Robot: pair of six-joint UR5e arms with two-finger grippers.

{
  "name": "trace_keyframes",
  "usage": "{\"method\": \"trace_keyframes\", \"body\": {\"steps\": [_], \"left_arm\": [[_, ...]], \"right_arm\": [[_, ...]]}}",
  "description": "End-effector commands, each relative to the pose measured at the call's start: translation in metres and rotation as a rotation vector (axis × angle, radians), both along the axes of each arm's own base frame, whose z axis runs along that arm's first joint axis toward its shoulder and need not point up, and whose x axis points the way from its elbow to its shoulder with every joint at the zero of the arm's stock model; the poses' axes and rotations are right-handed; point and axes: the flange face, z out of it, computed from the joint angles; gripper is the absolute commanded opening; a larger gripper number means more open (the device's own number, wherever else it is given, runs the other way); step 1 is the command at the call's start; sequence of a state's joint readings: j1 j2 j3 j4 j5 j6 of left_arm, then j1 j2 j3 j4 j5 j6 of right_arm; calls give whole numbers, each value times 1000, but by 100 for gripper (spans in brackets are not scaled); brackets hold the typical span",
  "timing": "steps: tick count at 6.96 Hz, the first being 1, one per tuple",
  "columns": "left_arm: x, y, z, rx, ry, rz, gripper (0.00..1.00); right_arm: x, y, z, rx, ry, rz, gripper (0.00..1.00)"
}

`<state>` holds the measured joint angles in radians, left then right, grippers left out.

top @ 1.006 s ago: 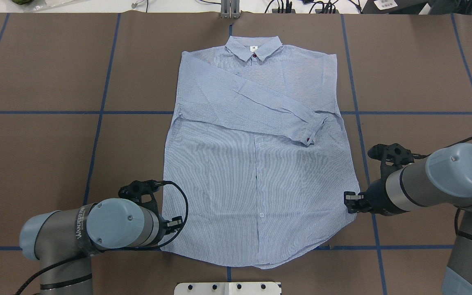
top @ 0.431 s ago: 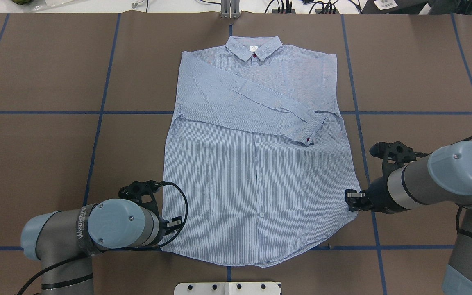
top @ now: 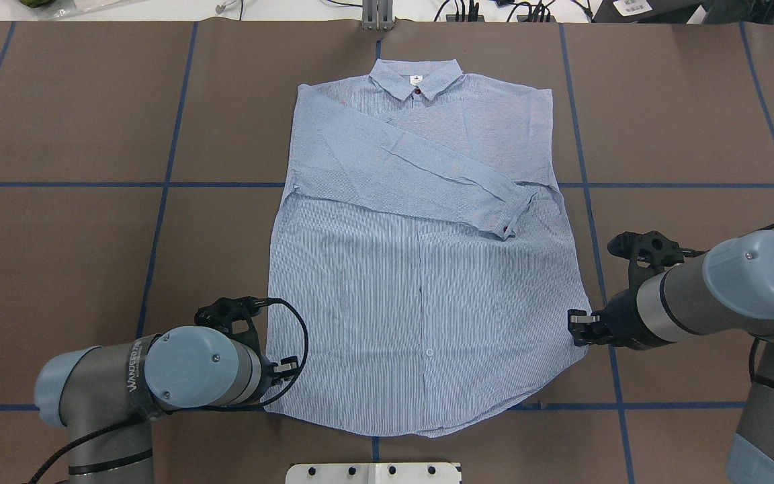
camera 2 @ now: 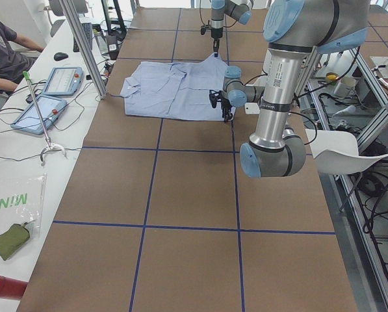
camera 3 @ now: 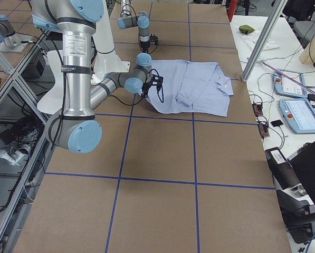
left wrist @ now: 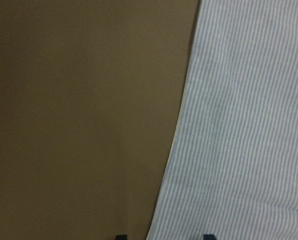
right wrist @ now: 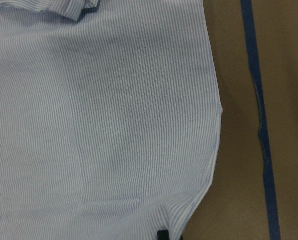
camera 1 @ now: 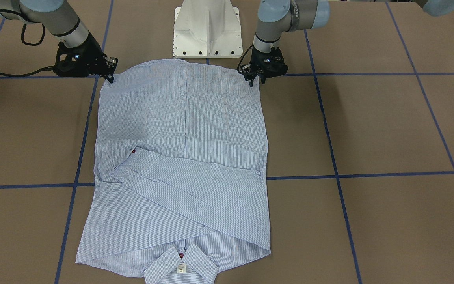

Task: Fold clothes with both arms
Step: 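Grasp the near hem corners with both grippers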

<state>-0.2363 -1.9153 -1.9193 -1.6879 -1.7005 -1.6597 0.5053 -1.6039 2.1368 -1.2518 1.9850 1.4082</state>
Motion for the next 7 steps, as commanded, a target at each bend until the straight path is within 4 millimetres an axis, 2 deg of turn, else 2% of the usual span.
{"method": "trace_keyframes", "body": {"steps": [1,2,6,7], "left_arm": [[-1,0,-2,0,3,1,6],[-2,0,-4,1,9,0,0],[-6,-1,-8,1,15,-2,0],[-11,1,-15,-6,-14,2,0]], "right_arm": [[1,0,2,-2,3,1,0],[3,-1,2,-3,5,4,0],[5,-2,2,-3,3,7,0],[5,-3,-2,-7,-8,3,0]]}}
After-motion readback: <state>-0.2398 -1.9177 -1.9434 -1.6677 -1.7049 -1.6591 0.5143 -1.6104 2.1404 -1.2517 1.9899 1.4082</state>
